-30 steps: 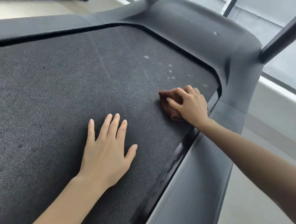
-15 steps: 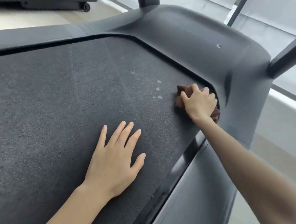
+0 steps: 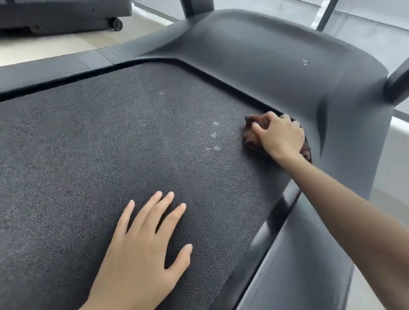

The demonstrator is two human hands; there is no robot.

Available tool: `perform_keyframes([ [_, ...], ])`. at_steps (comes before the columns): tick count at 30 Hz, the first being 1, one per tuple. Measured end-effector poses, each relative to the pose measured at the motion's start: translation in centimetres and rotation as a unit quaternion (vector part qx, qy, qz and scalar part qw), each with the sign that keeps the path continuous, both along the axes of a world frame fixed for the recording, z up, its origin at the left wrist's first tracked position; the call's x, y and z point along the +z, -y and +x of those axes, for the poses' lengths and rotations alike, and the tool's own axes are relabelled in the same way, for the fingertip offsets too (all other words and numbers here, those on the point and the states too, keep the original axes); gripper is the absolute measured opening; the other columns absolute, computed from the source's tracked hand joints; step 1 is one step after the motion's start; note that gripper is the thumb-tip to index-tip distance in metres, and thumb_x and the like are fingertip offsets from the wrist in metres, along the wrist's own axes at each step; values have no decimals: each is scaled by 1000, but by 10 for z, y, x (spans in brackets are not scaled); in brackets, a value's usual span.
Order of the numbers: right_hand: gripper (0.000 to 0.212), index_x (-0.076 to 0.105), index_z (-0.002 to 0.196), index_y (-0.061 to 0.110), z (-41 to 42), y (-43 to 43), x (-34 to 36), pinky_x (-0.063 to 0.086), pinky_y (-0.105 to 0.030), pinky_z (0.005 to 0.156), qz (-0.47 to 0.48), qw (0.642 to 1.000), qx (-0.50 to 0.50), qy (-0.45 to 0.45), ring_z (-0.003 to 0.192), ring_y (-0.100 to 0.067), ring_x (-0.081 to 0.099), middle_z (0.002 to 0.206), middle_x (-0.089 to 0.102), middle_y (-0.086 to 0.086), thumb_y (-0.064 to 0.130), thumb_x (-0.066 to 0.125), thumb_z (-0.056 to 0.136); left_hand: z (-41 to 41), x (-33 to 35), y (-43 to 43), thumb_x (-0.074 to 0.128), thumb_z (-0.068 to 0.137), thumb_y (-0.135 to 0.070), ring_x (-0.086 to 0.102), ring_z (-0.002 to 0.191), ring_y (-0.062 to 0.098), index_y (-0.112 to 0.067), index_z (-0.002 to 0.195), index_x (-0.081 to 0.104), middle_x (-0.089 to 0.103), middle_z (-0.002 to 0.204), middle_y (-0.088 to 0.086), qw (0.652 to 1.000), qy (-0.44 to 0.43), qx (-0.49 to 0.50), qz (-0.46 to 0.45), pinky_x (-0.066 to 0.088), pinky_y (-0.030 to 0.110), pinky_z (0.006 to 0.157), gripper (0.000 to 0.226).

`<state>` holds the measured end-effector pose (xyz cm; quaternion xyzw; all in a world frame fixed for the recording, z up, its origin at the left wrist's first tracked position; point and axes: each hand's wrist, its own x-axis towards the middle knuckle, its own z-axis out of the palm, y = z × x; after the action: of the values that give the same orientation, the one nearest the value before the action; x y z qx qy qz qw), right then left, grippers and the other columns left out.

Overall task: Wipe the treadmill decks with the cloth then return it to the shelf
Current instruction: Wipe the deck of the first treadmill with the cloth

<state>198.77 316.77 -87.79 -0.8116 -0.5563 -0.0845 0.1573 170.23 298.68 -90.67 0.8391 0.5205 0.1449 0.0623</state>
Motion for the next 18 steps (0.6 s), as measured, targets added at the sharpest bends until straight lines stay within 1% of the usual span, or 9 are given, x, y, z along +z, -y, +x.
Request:
perform_keyframes([
  [2,42,58,113,22,-15,-10,0,37,-42,91,-13,1000,-17,0,108,-41,49,119,56,-17,54,48,87,-1,0,1,37,81,-52,36,134,15,-22,131,53,46,141,-2,1000,-3,4,-7,21,46,107,60],
  [3,42,58,113,22,-27,-5,-1,37,-41,90,-5,1000,1,8,107,-40,50,118,56,-16,53,48,87,-1,0,1,38,81,-52,37,133,16,-21,129,54,47,140,-1,1000,2,4,-4,22,46,107,60],
  [6,40,60,110,25,-66,34,-11,38,-40,83,45,988,145,39,96,-34,51,106,58,-12,53,49,86,1,-2,0,41,77,-49,44,129,20,-18,123,60,53,135,2,1000,13,1,23,26,47,104,59],
  [9,41,65,101,26,-88,74,-14,42,-37,73,75,946,314,37,78,-30,51,86,57,-7,56,46,80,1,-5,-2,43,75,-48,43,129,21,-16,121,62,54,134,5,999,17,-1,43,26,48,103,59],
  [11,40,66,99,28,-82,77,-13,42,-35,70,64,925,373,37,75,-28,52,83,57,-5,57,47,79,2,-5,-2,42,76,-48,40,128,19,-15,122,62,54,134,6,999,16,-3,43,26,48,103,60],
  [12,39,65,100,28,-75,71,-10,43,-35,72,52,927,369,40,79,-28,53,85,58,-4,57,49,80,2,-4,-2,42,76,-48,41,129,20,-15,122,61,53,134,6,999,14,-1,42,26,48,103,60],
  [13,38,65,103,29,-66,59,-7,43,-36,76,41,939,338,43,86,-28,55,91,59,-5,57,51,81,3,-3,-1,41,77,-48,43,129,21,-16,123,60,53,135,5,999,11,-1,37,26,48,103,60],
  [16,41,60,112,26,-35,7,-1,40,-39,86,11,987,155,40,106,-33,51,113,58,-10,55,49,86,2,1,1,38,81,-50,39,133,19,-19,129,55,48,139,1,1000,-2,4,4,23,46,106,60],
  [18,43,58,116,23,-32,-21,5,37,-42,91,-18,998,57,8,113,-37,48,121,55,-14,54,47,88,1,2,2,35,83,-53,32,137,15,-22,133,50,43,143,-2,1000,-9,14,-15,20,45,109,61],
])
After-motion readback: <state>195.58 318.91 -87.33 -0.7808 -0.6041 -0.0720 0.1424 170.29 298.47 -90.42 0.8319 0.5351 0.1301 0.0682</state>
